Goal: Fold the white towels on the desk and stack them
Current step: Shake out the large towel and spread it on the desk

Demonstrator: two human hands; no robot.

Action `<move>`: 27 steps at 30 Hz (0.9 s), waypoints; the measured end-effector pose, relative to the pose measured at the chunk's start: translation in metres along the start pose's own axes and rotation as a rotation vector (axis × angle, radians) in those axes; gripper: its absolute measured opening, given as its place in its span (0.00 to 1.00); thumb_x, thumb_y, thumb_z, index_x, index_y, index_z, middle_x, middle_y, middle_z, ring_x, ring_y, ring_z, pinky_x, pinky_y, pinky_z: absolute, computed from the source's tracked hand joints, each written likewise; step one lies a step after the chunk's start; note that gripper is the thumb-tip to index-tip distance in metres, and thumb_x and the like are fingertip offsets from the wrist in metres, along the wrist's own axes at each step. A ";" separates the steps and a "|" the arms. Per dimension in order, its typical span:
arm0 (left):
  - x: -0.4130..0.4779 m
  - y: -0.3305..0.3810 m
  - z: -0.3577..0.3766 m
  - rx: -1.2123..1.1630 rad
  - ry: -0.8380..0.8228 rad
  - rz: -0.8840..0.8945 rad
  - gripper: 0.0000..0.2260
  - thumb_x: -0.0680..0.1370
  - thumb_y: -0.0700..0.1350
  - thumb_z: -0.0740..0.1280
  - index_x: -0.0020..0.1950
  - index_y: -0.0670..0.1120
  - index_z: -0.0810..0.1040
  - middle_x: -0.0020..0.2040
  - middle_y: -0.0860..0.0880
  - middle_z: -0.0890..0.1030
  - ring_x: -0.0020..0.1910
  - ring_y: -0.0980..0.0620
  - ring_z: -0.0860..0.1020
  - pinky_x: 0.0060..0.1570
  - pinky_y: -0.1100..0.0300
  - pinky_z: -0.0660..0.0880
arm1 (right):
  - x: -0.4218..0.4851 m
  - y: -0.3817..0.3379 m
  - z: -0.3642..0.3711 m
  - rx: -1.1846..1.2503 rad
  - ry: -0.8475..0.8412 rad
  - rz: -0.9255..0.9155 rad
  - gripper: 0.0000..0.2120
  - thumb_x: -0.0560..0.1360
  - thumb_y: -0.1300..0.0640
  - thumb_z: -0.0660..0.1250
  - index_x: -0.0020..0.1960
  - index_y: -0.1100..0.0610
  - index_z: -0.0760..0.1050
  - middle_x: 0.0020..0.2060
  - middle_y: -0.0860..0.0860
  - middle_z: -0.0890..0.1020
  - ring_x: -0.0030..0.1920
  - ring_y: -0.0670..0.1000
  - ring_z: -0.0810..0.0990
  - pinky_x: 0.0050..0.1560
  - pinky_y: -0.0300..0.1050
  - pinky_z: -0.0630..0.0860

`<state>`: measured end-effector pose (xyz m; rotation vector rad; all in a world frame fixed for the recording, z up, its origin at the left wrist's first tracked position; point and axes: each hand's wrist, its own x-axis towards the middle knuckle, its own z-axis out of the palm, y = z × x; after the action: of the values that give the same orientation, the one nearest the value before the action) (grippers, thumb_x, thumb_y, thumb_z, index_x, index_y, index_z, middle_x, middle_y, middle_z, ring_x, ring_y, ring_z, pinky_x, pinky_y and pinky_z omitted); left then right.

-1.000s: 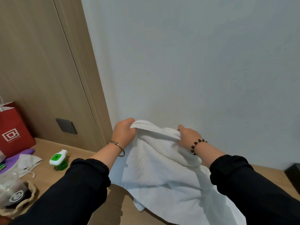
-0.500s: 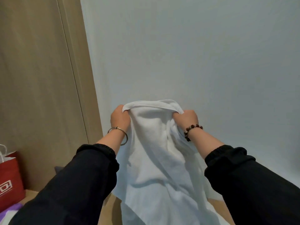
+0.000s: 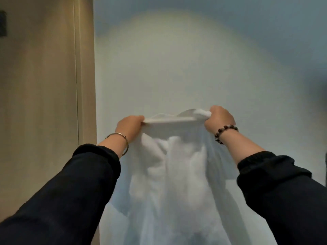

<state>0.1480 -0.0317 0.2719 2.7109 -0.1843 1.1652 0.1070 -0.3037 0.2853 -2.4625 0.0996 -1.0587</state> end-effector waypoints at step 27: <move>-0.178 -0.077 0.199 0.103 -0.746 0.095 0.20 0.72 0.62 0.67 0.46 0.45 0.74 0.42 0.46 0.77 0.42 0.45 0.75 0.37 0.57 0.66 | -0.134 0.134 0.226 -0.465 -0.580 -0.322 0.09 0.75 0.60 0.59 0.54 0.57 0.70 0.51 0.54 0.74 0.52 0.56 0.74 0.40 0.46 0.65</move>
<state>0.1808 0.0075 -0.0016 3.1204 -0.3587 0.1240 0.1861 -0.3057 0.0013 -3.1893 -0.2720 -0.4156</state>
